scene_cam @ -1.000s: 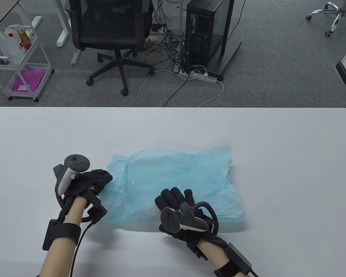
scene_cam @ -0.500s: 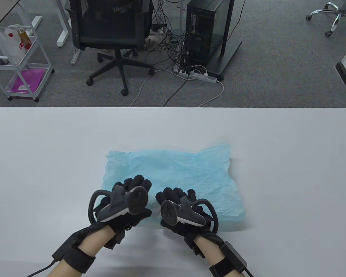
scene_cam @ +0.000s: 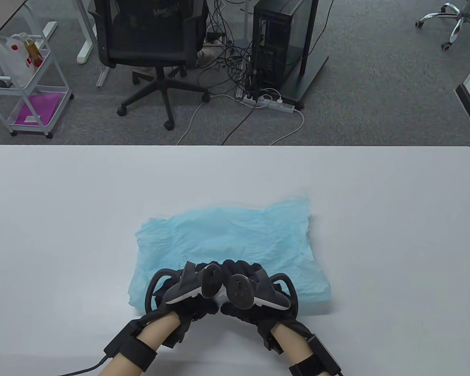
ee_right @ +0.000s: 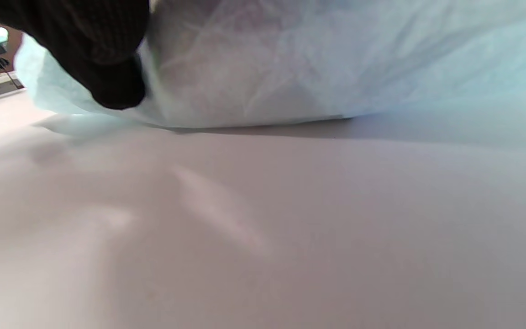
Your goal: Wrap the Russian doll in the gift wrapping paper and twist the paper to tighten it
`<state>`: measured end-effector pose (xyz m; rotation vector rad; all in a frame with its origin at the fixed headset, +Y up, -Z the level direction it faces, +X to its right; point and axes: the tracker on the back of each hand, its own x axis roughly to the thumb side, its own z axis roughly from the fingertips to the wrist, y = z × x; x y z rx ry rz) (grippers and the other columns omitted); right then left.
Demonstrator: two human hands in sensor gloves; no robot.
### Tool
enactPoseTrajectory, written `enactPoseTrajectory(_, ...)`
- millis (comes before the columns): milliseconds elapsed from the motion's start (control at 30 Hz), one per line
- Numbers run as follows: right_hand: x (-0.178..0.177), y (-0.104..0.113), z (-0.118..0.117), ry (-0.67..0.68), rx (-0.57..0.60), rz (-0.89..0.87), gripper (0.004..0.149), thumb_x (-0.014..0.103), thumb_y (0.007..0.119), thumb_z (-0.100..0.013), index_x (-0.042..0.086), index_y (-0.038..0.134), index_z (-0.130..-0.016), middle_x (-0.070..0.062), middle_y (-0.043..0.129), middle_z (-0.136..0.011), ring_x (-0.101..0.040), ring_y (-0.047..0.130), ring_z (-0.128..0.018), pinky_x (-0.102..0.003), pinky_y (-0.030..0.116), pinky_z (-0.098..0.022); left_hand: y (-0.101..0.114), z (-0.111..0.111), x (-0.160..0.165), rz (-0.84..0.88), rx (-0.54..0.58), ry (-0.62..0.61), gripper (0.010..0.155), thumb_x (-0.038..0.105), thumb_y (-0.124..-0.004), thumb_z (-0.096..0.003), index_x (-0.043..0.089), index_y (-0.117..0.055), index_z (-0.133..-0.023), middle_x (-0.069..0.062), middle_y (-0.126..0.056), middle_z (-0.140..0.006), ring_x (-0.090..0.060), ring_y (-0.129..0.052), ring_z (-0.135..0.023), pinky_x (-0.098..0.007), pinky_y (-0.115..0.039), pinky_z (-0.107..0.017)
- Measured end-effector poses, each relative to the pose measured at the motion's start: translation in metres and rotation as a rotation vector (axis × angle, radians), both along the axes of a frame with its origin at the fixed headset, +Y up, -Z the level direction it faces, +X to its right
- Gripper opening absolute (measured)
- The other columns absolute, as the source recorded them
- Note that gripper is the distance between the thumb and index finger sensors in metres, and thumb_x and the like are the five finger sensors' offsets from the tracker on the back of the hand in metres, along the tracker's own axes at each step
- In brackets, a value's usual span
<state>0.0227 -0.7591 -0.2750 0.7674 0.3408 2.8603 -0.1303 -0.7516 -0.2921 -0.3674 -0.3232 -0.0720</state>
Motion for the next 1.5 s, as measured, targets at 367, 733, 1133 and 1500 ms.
enactPoseTrajectory(367,0.004,-0.011,0.023,0.02,0.348,0.308,0.106,0.061,0.082,-0.035,0.017,0.017,-0.107,-0.007,0.048,-0.115,-0.027,0.068,-0.103,-0.059,0.059,-0.076,-0.004,-0.017,-0.001,0.044,-0.296,-0.047,0.102,0.06,-0.09,-0.0251,0.034,-0.029,-0.103,0.007,-0.049,-0.112,-0.022,-0.071,-0.101,-0.048,-0.058,-0.079)
enactPoseTrajectory(733,0.023,-0.007,0.005,-0.01,0.088,0.068,0.105,0.062,0.085,-0.033,0.015,0.029,-0.108,-0.009,0.057,-0.111,-0.028,0.075,-0.095,-0.06,0.064,-0.071,0.0,0.014,0.01,-0.094,0.131,-0.112,0.104,0.067,-0.085,-0.0233,0.043,-0.021,-0.102,0.015,-0.043,-0.114,-0.016,-0.072,-0.105,-0.046,-0.06,-0.081)
enactPoseTrajectory(1133,0.009,0.006,0.036,0.138,0.323,0.226,0.099,0.062,0.078,-0.037,0.016,0.027,-0.108,-0.012,0.044,-0.118,-0.035,0.066,-0.106,-0.068,0.052,-0.073,-0.008,0.002,-0.002,0.138,-0.15,-0.103,0.102,0.061,-0.092,-0.0208,0.039,-0.035,-0.103,0.009,-0.056,-0.109,-0.024,-0.076,-0.097,-0.047,-0.064,-0.076)
enactPoseTrajectory(1500,0.028,-0.003,0.01,0.024,-0.01,-0.093,0.102,0.064,0.082,-0.035,0.013,0.031,-0.108,-0.015,0.058,-0.11,-0.033,0.078,-0.092,-0.061,0.067,-0.067,-0.002,0.022,0.004,-0.068,0.144,-0.198,0.106,0.064,-0.085,-0.0238,0.043,-0.018,-0.103,0.014,-0.035,-0.116,-0.019,-0.063,-0.111,-0.049,-0.054,-0.083)
